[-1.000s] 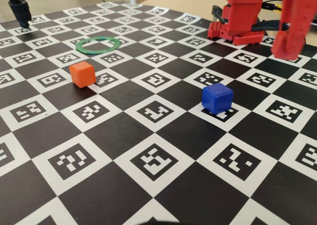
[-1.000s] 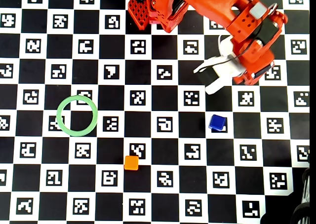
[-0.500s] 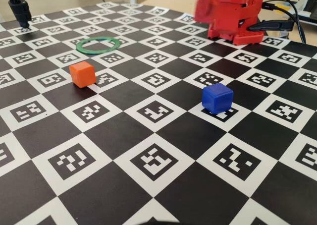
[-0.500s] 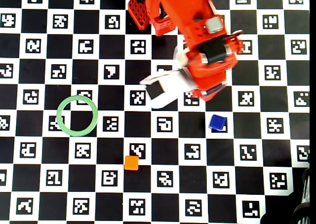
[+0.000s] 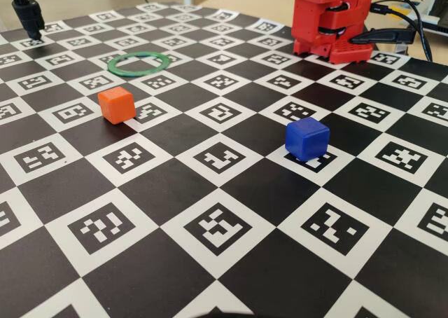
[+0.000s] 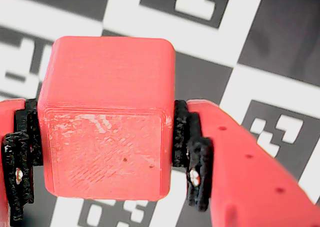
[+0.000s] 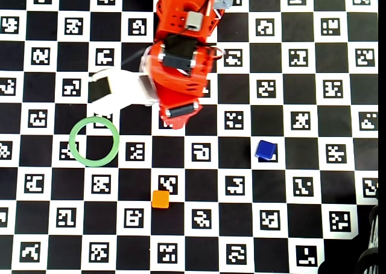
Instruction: Grab the red cube then put it in the green circle then put the blue cube on top and finally the orange cube on top
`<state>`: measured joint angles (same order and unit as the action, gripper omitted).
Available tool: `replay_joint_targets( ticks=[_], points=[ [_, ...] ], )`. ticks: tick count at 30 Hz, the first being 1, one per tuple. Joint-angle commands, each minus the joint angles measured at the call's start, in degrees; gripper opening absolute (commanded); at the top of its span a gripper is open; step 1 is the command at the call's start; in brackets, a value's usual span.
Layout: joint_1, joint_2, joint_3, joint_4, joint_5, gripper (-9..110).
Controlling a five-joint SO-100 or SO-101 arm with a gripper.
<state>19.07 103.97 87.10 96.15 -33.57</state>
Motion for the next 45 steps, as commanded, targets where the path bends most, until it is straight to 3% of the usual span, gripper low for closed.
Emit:
replay_joint_targets(
  ticks=[1, 14, 30, 45],
  points=[
    [4.04, -0.35, -6.24, -0.35, -3.16, 4],
    [14.24, -13.27, -16.08, -3.52, -9.49, 4],
    [24.52, -36.3, -40.25, 0.7, -10.81, 4],
    [24.7, -38.58, -30.76, -9.76, -11.43, 4]
  ],
)
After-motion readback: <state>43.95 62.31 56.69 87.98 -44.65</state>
